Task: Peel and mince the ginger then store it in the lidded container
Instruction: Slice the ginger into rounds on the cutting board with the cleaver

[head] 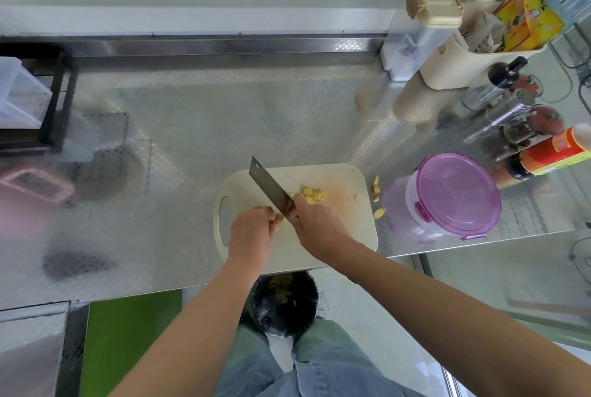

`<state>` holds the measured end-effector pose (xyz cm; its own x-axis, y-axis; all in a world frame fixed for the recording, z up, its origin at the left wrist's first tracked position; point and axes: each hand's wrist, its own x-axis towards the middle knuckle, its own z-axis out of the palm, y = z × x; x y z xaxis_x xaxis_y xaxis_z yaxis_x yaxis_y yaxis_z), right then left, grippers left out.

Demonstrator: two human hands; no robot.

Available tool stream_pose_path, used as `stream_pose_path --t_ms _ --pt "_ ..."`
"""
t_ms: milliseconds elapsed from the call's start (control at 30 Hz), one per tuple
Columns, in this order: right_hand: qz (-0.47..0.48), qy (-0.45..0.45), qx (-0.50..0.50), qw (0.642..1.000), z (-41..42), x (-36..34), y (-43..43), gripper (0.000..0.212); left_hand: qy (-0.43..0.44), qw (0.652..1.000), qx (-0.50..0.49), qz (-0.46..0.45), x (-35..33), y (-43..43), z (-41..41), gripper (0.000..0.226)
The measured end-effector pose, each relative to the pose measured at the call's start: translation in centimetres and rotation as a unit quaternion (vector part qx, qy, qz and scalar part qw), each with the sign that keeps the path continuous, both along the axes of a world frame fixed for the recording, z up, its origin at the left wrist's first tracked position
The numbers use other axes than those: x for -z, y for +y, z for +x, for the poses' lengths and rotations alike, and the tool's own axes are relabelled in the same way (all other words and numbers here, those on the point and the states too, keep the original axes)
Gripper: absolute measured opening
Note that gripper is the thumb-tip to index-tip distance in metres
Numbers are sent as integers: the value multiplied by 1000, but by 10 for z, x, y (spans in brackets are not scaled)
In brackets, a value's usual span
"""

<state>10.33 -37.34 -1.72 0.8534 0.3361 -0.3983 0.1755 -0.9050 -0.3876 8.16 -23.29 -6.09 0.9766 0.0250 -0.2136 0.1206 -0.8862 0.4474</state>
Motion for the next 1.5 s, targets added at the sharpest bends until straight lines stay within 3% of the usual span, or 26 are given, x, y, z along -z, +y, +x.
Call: stream_pose_path --t_ms 1500 --pt "-44 6 -15 999 -7 -8 6 32 28 999 13 24 -5 -2 2 16"
